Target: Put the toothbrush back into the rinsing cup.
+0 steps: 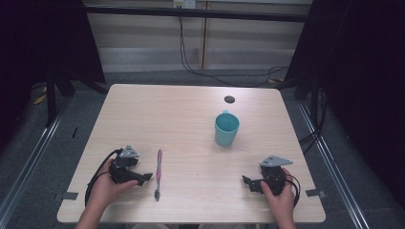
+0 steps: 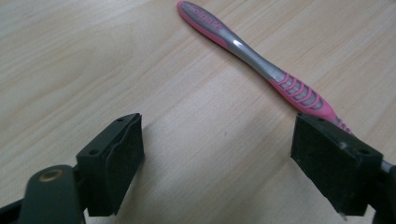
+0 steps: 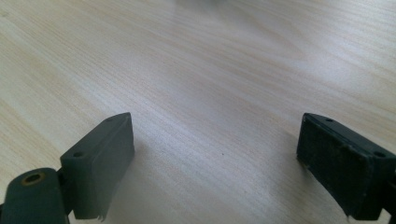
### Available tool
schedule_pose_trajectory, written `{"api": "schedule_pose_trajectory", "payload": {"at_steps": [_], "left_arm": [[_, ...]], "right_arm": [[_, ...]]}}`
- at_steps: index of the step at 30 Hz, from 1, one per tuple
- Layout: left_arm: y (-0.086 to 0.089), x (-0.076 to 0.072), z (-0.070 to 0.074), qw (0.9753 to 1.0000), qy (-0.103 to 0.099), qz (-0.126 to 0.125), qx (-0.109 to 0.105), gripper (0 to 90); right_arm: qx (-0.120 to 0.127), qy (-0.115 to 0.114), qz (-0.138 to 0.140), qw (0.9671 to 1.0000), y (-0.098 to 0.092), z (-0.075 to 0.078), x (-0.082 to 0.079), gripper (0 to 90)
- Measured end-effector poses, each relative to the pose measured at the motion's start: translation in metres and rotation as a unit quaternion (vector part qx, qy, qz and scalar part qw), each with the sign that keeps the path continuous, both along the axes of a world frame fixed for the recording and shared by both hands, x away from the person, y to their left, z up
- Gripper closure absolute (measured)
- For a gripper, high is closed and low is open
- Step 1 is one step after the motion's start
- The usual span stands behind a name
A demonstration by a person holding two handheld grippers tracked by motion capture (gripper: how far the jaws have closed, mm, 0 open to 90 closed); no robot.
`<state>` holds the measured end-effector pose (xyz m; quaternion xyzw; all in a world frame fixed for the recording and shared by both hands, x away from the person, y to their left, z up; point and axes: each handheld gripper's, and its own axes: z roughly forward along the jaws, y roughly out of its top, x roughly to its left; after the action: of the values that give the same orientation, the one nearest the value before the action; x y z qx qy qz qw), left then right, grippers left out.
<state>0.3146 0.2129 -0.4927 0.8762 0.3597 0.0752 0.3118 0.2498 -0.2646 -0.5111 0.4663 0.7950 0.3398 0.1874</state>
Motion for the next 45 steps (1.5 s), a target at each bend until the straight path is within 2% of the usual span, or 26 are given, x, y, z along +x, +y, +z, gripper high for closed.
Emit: {"api": "schedule_pose_trajectory", "payload": {"at_steps": [3,5,9,14,18,19,20,25,29,31,33,38,45], "left_arm": [[-0.003,0.002,0.003,0.9997,0.021,0.013,0.004,18.2],[-0.007,0.003,0.006,0.9994,0.031,0.012,0.013,20.8],[-0.01,0.004,0.01,0.9989,0.038,0.013,0.022,23.0],[-0.014,0.007,0.018,0.9974,0.063,0.025,0.024,25.1],[-0.018,0.008,0.024,0.9954,0.085,0.04,0.02,27.1],[-0.021,0.008,0.024,0.9936,0.099,0.049,0.023,27.5],[-0.021,0.008,0.024,0.9936,0.099,0.049,0.023,28.8],[-0.03,0.008,0.026,0.9904,0.123,0.055,0.031,32.7],[-0.036,0.008,0.028,0.9891,0.131,0.058,0.034,36.3],[-0.039,0.008,0.028,0.9874,0.142,0.06,0.037,37.1],[-0.044,0.008,0.029,0.9852,0.153,0.066,0.039,42.2],[-0.052,0.01,0.03,0.9823,0.168,0.064,0.054,46.8],[-0.061,0.012,0.03,0.9807,0.168,0.068,0.072,52.5]], "right_arm": [[0.0,0.0,0.0,1.0,0.0,0.0,0.0,10.7],[0.0,0.0,0.0,1.0,0.0,0.0,0.0,10.7],[0.0,0.0,0.0,1.0,0.0,0.0,0.0,10.7],[0.0,0.0,0.0,1.0,0.0,0.0,0.0,10.7],[0.0,0.0,0.0,1.0,0.0,0.0,0.0,10.7],[0.0,0.0,0.0,1.0,0.0,0.0,0.0,10.7],[0.0,0.0,0.0,1.0,0.0,0.0,0.0,10.7],[0.0,0.0,0.0,1.0,0.0,0.0,0.0,10.7],[0.0,0.0,0.0,1.0,0.0,0.0,0.0,10.7],[0.0,0.0,0.0,1.0,0.0,0.0,0.0,10.7],[0.0,0.0,0.0,1.0,0.0,0.0,0.0,10.7],[0.0,0.0,0.0,1.0,0.0,0.0,0.0,10.7],[0.0,0.0,0.0,1.0,0.0,0.0,0.0,10.7]]}}
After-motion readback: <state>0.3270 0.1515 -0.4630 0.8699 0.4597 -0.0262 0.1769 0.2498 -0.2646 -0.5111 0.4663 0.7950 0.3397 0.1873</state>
